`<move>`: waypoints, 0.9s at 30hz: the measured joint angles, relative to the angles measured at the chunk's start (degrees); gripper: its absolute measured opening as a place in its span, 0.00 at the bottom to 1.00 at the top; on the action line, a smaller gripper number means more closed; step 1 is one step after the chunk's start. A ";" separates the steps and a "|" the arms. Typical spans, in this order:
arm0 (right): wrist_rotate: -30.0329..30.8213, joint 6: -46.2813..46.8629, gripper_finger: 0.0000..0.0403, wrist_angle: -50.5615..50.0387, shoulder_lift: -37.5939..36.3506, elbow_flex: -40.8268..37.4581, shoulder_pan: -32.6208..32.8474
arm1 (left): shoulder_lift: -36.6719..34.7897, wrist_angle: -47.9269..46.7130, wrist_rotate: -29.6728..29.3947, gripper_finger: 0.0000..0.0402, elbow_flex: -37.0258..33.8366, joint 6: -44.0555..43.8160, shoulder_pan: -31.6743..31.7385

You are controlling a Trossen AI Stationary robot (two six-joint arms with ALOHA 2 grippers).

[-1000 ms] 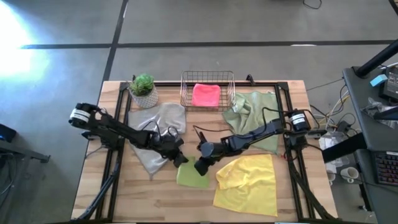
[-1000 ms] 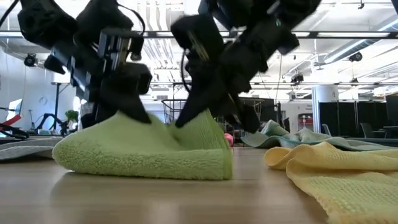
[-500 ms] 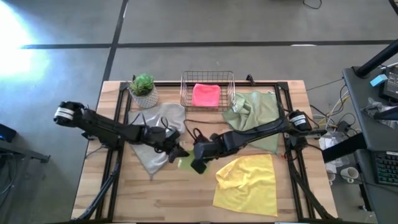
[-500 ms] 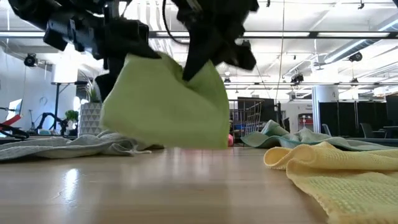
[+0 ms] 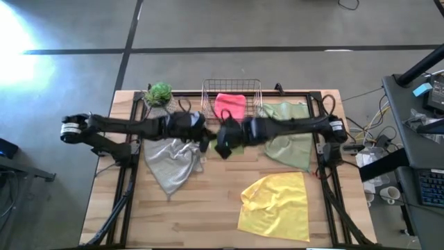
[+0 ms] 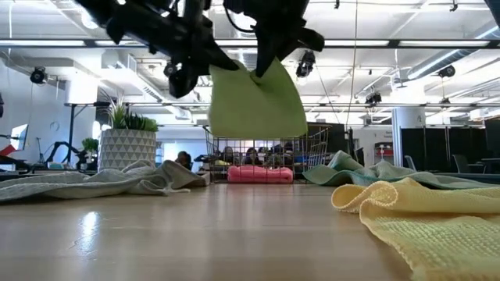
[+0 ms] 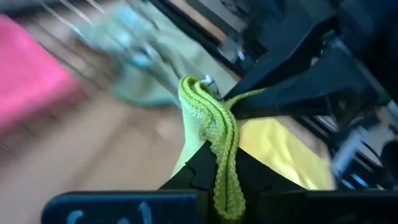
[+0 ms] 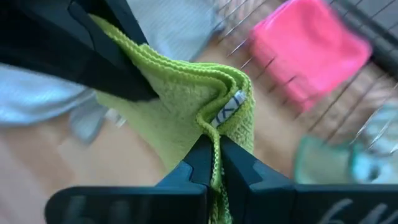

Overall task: Fold microfiber towels
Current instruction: Put the folded light green towel into the wire basket

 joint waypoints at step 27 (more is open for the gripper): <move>-18.26 -26.29 0.02 12.77 1.61 -3.94 -33.73 | 19.84 -3.00 -0.01 0.03 19.66 12.60 22.89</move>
